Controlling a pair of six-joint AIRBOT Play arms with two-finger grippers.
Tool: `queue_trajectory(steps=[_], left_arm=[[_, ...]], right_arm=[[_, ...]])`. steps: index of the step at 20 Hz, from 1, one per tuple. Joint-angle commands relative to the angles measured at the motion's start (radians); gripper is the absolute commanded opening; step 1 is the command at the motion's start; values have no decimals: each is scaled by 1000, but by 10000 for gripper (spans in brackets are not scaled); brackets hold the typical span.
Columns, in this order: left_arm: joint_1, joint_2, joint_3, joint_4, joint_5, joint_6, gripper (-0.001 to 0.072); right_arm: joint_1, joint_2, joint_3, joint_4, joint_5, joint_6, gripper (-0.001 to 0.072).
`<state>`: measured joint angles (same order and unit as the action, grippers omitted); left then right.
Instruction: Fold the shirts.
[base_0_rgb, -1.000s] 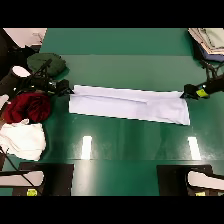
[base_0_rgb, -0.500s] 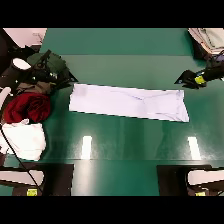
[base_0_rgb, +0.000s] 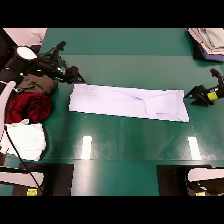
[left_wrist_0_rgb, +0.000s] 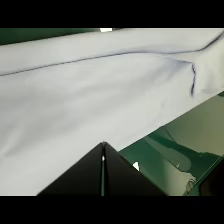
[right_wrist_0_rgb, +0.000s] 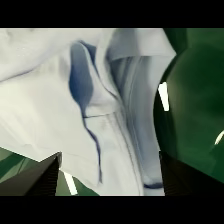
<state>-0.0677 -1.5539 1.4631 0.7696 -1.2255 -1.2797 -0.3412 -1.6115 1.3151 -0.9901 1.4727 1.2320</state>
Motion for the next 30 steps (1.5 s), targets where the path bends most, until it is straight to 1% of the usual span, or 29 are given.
queue_trajectory(steps=[1, 3, 6, 7, 8, 9, 10, 11, 12, 13, 14, 16, 17, 20, 22, 24, 26, 28, 30], left_arm=[[-104, 0, 5, 2, 63, 5, 24], [-152, 0, 5, 3, 96, 5, 24], [-206, 0, 5, 10, 120, 4, 24], [-220, 0, 5, 11, 118, 4, 24], [-234, 0, 5, 14, 118, 4, 23], [-247, 0, 5, 18, 118, 1, 24], [-258, 0, 5, 27, 122, -8, 23], [-270, -2, 5, 38, 135, -19, 23], [-282, -4, 5, 47, 170, -53, 23], [-296, -8, 5, 46, 217, -85, 23], [-314, -16, 8, 45, 265, -92, 23], [-352, -45, 14, 45, 332, -92, 22], [-370, -74, 26, 45, 339, -89, 23], [-400, -198, 88, 42, 336, -90, 23], [-407, -285, 145, 30, 327, -97, 22], [-406, -352, 190, 18, 313, -106, 23], [-406, -394, 206, -39, 333, -110, 23], [-406, -417, 210, -103, 374, -108, 23], [-406, -420, 213, -120, 396, -100, 22]], right_arm=[[-45, -34, -103, 109, -60, -105, 701], [-37, -73, -110, 153, -59, -137, 697], [7, -109, -110, 159, -66, -157, 692], [24, -112, -111, 159, -78, -161, 668], [45, -111, -111, 161, -98, -161, 609], [62, -111, -111, 161, -114, -161, 527], [76, -111, -111, 161, -117, -161, 425], [87, -110, -111, 164, -108, -161, 304], [98, -107, -111, 172, -91, -161, 180], [103, -97, -111, 180, -74, -161, 74], [110, -77, -111, 186, -62, -161, 20], [124, -5, -110, 188, -59, -159, 19], [134, 35, -98, 187, -55, -145, 18], [178, 128, 30, 187, -1, 8, 18], [225, 152, 154, 187, 59, 83, 18], [283, 155, 279, 187, 100, 140, 18], [347, 154, 368, 187, 80, 186, 18], [419, 125, 452, 187, 82, 212, 18], [490, 81, 534, 187, 90, 219, 18]])
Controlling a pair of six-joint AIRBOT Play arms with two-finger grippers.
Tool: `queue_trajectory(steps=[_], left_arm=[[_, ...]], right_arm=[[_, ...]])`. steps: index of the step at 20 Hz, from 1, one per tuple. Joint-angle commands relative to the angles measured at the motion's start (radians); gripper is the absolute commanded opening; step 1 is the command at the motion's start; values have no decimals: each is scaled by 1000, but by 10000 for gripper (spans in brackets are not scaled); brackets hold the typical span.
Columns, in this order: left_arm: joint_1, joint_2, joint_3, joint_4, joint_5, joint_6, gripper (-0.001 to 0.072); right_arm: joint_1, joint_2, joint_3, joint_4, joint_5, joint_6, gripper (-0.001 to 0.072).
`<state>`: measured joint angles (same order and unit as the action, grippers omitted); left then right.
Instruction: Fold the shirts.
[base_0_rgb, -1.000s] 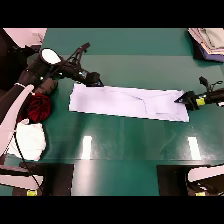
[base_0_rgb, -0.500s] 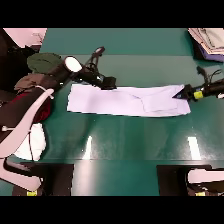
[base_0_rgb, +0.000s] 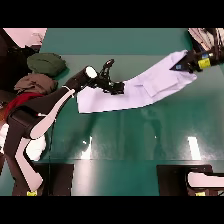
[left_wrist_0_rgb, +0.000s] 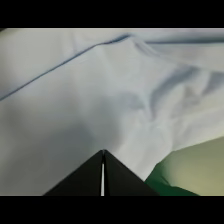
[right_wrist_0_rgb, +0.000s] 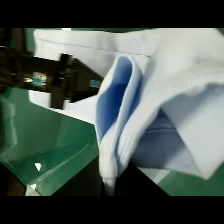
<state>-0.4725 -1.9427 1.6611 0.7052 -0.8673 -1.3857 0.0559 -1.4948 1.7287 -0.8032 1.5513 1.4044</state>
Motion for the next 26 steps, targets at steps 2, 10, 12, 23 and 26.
queue_trajectory(steps=[2, 10, 12, 23, 26], left_arm=[[-2, -31, 18, -55, 38, 6, 23], [27, -23, 19, -18, -51, 58, 22], [72, 8, 19, 42, -95, 52, 22], [469, 399, 19, 217, -234, 58, 23], [532, 467, 19, 217, -256, 58, 23]], right_arm=[[158, -87, 203, 0, 14, 64, 18], [307, -194, 264, -1, -12, 45, 18], [324, -194, 234, -2, -27, 17, 18], [627, -373, 270, 1, -364, -212, 188], [743, -481, 375, -1, -451, -258, 624]])
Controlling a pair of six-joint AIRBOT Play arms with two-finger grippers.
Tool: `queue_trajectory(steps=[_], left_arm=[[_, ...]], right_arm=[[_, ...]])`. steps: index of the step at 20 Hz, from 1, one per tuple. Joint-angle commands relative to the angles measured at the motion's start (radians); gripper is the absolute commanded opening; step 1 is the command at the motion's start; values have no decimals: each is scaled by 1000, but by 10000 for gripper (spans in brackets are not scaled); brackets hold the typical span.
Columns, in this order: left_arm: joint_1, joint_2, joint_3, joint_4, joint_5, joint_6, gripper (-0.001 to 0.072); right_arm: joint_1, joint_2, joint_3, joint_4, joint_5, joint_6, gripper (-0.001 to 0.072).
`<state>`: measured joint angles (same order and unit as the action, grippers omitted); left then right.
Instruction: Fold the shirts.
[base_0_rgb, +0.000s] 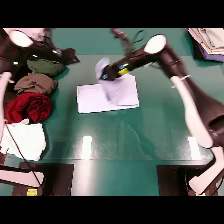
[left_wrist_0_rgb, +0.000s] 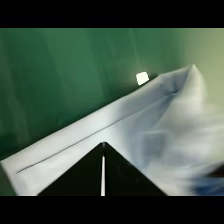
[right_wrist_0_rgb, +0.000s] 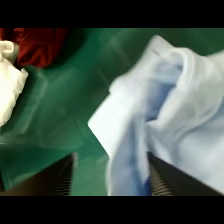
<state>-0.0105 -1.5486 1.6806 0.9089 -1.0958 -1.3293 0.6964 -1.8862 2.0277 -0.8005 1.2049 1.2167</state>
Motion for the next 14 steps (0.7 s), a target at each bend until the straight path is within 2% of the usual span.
queue_trajectory(steps=[1, 4, 9, 12, 14], left_arm=[[84, 84, 0, 13, -40, 2, 24], [98, 104, 0, 34, -112, 2, 23], [95, 103, -1, 35, -191, 2, 24], [95, 103, -1, 35, -190, 2, 24], [95, 103, -1, 35, -190, 2, 23]], right_arm=[[116, -95, 76, -5, -126, -70, 635], [70, -25, -19, -14, -106, -69, 631], [-179, 147, -304, -172, 75, -8, 624], [-364, 203, -488, -158, 84, 57, 624], [-471, 207, -581, -83, 63, 128, 625]])
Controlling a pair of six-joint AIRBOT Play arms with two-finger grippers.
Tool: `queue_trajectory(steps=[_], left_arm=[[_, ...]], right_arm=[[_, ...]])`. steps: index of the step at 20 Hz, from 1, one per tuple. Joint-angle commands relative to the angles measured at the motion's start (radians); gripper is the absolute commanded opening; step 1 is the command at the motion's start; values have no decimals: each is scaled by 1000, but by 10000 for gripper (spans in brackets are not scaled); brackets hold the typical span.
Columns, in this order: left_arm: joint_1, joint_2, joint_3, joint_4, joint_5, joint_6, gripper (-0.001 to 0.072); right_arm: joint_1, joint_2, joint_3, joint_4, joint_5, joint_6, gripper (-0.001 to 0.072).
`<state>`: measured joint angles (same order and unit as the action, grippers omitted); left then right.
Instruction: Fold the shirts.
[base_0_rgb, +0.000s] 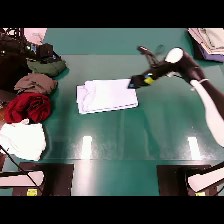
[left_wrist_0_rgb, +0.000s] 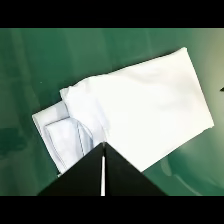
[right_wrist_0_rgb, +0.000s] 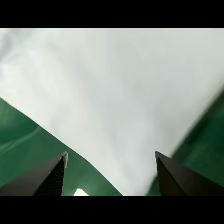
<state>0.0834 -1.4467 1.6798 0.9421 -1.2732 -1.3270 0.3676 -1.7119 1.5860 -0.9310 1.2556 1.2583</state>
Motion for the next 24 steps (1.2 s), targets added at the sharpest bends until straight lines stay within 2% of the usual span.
queue_trajectory(steps=[1, 3, 6, 15, 16, 19, 20, 24], left_arm=[[1, 0, 0, 1, -13, 0, 23], [1, 0, 0, 1, -10, -1, 23], [2, 1, 0, -3, -12, 0, 24], [1, 1, 0, -3, -21, 0, 23], [1, 1, 0, -3, -23, 0, 24], [1, 1, 0, -3, -38, 0, 23], [1, 1, 0, -3, -47, 0, 24], [-34, 1, 0, -3, -66, 0, 23]], right_arm=[[-185, 25, -177, 106, -1, 87, 625], [-227, 0, -225, 195, -38, 84, 625], [-215, -68, -211, 237, -45, 82, 625], [9, -342, 111, 387, 3, 82, 623], [31, -363, 141, 386, 4, 82, 571], [65, -389, 201, 381, -6, 76, 116], [68, -388, 214, 381, -6, 65, 21], [30, -360, 248, 378, -1, 64, 20]])
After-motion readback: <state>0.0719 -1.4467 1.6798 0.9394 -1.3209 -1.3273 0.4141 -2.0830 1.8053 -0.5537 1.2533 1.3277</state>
